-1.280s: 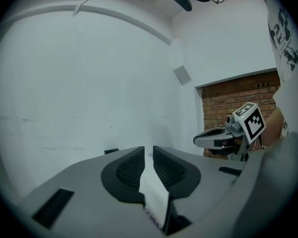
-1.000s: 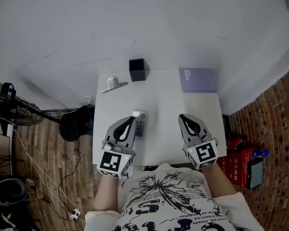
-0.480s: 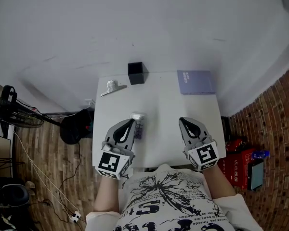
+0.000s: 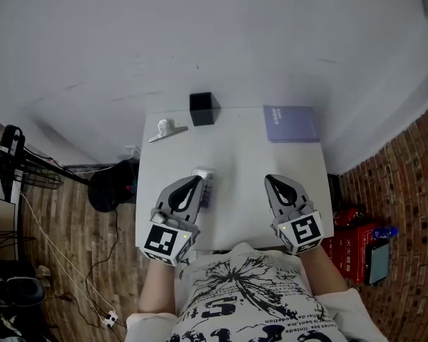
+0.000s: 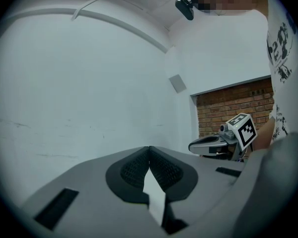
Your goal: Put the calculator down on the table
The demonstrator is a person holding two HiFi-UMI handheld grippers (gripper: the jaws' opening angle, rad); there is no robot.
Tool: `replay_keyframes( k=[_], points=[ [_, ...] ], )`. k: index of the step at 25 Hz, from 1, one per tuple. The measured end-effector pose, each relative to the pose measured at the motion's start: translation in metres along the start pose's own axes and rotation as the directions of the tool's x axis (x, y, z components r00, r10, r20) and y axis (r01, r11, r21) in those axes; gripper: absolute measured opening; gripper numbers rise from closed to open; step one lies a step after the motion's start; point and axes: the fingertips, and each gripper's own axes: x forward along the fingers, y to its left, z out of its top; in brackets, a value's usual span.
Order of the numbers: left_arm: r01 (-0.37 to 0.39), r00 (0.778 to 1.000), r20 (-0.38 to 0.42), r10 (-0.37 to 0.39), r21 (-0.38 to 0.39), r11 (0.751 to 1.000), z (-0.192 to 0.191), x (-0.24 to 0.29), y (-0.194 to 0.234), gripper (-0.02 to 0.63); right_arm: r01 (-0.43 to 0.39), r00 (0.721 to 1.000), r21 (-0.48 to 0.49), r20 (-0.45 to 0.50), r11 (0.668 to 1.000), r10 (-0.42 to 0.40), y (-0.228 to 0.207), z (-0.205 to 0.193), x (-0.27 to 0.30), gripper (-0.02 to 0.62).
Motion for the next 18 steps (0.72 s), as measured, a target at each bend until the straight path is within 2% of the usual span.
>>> replay_keyframes(
  k=[18],
  points=[
    [-0.015, 1.0, -0.015, 0.015, 0.011, 1.0, -0.003, 0.018, 0.005, 0.014, -0.004, 1.0, -0.009, 0.002, 1.0, 0.004, -0.013, 0.002, 0.009, 0.014]
  ],
)
